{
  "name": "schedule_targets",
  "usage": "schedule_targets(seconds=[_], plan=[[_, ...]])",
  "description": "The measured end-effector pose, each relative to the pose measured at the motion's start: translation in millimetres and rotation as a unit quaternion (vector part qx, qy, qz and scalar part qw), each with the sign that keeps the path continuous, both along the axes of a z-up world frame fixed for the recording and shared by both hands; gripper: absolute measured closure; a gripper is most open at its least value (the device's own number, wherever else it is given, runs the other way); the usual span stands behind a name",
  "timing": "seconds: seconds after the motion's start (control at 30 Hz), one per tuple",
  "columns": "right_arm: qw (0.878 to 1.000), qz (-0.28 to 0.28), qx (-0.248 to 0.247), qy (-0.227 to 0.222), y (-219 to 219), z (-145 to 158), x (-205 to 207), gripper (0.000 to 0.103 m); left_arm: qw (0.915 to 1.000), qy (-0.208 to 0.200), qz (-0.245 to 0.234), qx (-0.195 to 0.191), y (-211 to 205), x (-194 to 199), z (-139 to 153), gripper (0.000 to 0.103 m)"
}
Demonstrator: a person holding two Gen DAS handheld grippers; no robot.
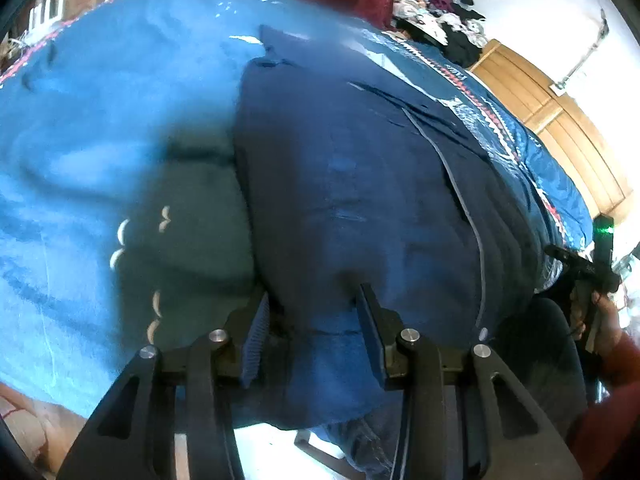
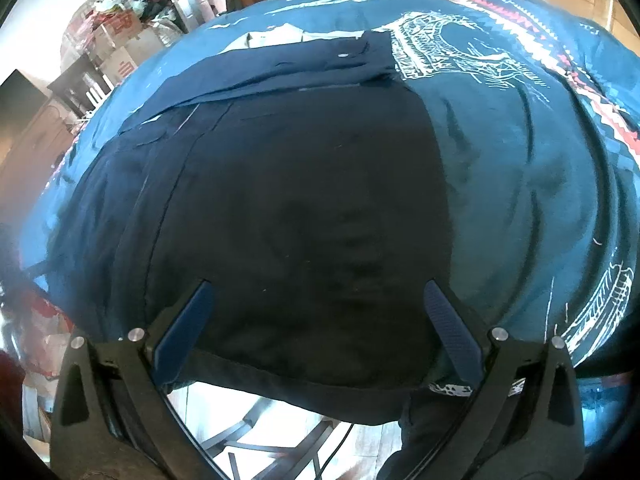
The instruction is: Fold large clothes
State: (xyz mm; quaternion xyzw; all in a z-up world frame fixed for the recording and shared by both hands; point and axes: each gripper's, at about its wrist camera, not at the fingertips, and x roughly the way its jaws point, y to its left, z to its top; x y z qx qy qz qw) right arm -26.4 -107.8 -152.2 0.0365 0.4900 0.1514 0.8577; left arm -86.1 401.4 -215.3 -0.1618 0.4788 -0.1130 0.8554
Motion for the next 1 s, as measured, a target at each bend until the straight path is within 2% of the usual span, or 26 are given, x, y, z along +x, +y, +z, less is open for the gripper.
schedule_targets(seconds=[0.1, 0.17, 0.23, 0.3, 0.37, 0.43, 0.57, 0.67, 0.87, 0.93, 1.0], plan=[[1.0, 0.008, 0.008, 0.003, -6, 1, 0, 0.0, 0.9999, 0.003, -0.007, -0.007, -2, 12, -2, 0.062], [1.0, 0.011, 0.02, 0.008, -16, 3, 1, 0.0, 0.999, -0.003, -0.027, -0.035, -7, 13, 5, 0.063], [0.999, 0.018, 0.047, 0.019, -35, 6, 5, 0.0, 0.9987, -0.01, -0.038, -0.034, -12, 13, 10, 0.063], [0.997, 0.021, 0.064, 0.032, -53, 4, 12, 0.0, 0.9992, 0.002, -0.03, -0.026, -7, 16, 3, 0.063], [0.994, 0.004, 0.086, 0.062, -78, -5, 24, 0.001, 0.9985, 0.015, -0.022, -0.047, 0, 19, -9, 0.066], [0.989, -0.018, 0.119, 0.091, -101, -16, 34, 0.009, 0.9979, 0.015, -0.023, -0.058, 1, 21, -7, 0.066], [0.971, -0.036, 0.198, 0.13, -127, -34, 46, 0.012, 0.9975, 0.019, -0.023, -0.064, -1, 25, -8, 0.065], [0.969, -0.027, 0.201, 0.144, -126, -42, 53, 0.012, 0.996, 0.023, -0.014, -0.085, 4, 27, -10, 0.065], [0.968, 0.005, 0.196, 0.155, -118, -41, 59, 0.012, 0.995, 0.028, -0.009, -0.095, 7, 29, -11, 0.065], [0.969, 0.016, 0.195, 0.15, -119, -34, 58, 0.021, 0.9951, 0.029, -0.008, -0.094, 7, 29, -10, 0.065], [0.969, 0.014, 0.205, 0.138, -126, -28, 56, 0.024, 0.9955, 0.029, -0.007, -0.09, 5, 29, -10, 0.065]])
